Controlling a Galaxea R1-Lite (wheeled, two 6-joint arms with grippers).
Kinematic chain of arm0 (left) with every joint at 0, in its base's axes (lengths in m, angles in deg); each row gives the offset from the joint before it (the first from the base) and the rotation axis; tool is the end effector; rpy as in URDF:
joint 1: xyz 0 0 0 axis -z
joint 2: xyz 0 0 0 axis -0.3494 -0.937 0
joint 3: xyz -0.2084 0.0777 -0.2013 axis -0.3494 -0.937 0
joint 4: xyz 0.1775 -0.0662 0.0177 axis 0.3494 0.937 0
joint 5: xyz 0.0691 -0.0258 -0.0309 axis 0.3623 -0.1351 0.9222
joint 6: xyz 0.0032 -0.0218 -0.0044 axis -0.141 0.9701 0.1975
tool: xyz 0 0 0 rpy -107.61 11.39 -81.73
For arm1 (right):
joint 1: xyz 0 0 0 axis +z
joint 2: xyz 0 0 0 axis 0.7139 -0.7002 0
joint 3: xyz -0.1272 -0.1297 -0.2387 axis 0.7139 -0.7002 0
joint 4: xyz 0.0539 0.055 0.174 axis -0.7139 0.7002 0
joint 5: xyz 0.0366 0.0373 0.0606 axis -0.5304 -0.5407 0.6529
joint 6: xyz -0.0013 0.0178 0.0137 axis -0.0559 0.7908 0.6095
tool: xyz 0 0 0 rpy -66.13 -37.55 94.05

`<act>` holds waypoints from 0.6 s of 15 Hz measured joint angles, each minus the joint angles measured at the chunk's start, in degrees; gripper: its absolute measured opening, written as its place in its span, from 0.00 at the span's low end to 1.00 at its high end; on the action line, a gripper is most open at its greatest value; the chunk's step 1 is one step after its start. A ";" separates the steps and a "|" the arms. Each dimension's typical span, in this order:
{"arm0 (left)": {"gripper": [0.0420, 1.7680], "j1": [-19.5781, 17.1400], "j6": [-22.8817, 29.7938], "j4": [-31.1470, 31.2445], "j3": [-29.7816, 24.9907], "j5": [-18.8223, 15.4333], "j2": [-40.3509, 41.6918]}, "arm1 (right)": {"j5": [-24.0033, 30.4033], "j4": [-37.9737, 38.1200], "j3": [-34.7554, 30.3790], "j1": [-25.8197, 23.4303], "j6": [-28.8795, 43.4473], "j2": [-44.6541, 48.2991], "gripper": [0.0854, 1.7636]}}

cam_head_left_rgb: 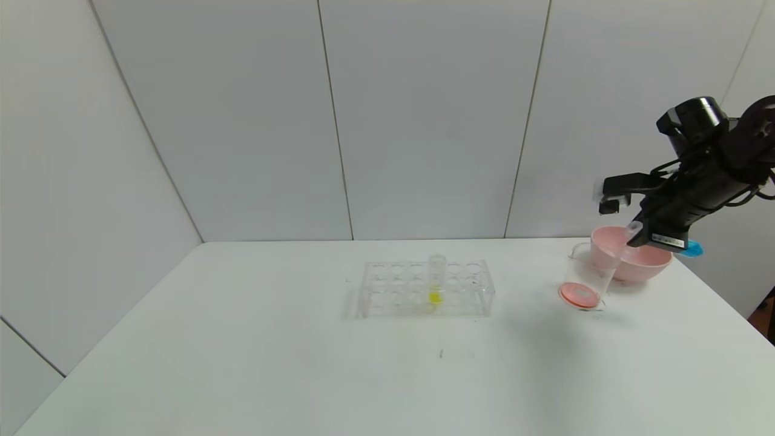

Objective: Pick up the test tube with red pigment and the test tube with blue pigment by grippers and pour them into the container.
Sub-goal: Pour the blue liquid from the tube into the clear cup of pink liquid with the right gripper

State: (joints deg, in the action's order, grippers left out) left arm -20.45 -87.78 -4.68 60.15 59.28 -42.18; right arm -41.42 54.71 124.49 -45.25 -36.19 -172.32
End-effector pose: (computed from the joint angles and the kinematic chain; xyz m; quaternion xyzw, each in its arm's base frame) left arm -0.0228 0.0000 0.0754 -0.0001 0.0008 0.0000 1.0000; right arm 0.3900 0.0002 0.2384 -0.5150 0.3924 0.2194 0.7298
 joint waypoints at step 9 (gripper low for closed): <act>1.00 0.00 0.00 0.02 0.00 0.00 0.00 | -9.72 0.85 -0.01 3.99 -1.23 -1.16 0.25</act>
State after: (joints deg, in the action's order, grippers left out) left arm -20.45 -87.78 -4.66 60.15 59.28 -42.18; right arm -51.13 55.57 124.48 -41.26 -37.42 -173.48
